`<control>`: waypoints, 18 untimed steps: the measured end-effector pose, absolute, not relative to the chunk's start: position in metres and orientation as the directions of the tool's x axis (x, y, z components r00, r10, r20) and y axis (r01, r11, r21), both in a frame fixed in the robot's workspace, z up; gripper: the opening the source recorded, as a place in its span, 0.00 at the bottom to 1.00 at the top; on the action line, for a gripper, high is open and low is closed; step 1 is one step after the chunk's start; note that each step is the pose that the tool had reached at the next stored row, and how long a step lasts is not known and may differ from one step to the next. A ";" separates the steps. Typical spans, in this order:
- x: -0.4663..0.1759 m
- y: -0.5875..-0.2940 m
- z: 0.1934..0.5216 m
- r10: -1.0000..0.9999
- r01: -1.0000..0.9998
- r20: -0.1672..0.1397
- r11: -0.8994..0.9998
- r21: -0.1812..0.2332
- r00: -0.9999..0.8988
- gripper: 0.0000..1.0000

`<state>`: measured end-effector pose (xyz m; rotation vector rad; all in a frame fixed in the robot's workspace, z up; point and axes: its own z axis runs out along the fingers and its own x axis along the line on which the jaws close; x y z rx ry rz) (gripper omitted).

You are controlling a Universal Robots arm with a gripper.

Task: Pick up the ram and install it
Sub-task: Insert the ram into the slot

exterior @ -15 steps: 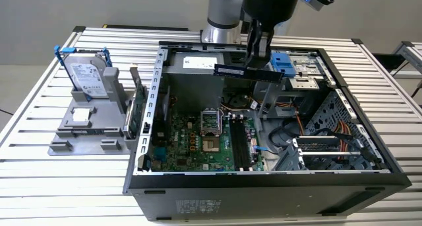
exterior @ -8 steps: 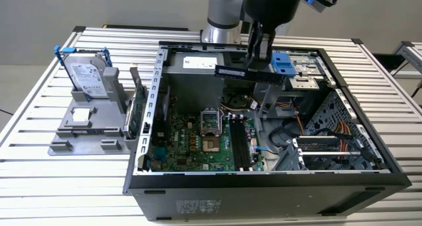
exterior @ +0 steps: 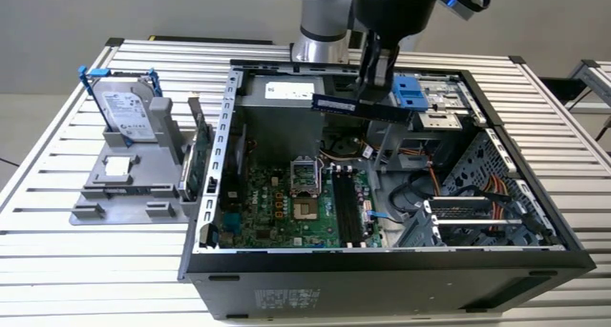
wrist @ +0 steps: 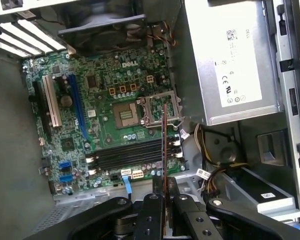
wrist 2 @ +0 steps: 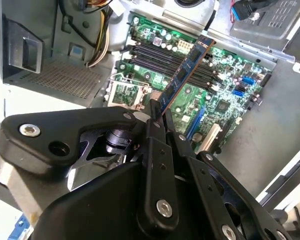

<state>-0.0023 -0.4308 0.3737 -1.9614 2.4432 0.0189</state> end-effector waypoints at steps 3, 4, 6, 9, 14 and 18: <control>-0.002 -0.431 0.374 -0.972 -0.972 -0.014 0.233 0.004 -0.233 0.00; -0.002 -0.431 0.374 -0.971 -0.971 -0.014 0.240 0.004 -0.240 0.00; -0.002 -0.431 0.374 -0.967 -0.967 -0.014 0.254 0.004 -0.254 0.00; -0.002 -0.431 0.374 -0.962 -0.962 -0.014 0.274 0.004 -0.274 0.00; -0.002 -0.431 0.374 -0.953 -0.953 -0.014 0.304 0.004 -0.304 0.00; -0.002 -0.431 0.374 -0.943 -0.943 -0.014 0.332 0.004 -0.332 0.00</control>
